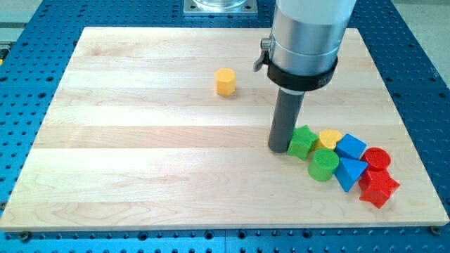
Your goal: Add a hexagon to the group of blocks
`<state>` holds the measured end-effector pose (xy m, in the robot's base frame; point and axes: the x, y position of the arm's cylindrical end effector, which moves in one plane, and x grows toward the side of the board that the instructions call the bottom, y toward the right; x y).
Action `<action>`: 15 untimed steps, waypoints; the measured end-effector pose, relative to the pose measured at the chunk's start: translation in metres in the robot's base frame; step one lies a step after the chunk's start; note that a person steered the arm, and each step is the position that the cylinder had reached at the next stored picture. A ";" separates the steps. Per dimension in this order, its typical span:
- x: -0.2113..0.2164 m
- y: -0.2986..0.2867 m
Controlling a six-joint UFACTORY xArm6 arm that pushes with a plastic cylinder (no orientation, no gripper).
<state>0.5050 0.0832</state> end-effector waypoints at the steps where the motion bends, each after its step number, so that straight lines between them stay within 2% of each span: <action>1: 0.002 -0.073; 2: -0.040 -0.121; 4: -0.172 -0.098; 5: -0.190 -0.105; 6: -0.171 -0.075; 7: -0.116 -0.032; 9: -0.104 -0.004; 10: -0.061 0.030; 12: -0.039 0.027; 13: -0.032 0.022; 14: -0.059 0.009; 15: -0.081 0.031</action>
<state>0.4237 0.1146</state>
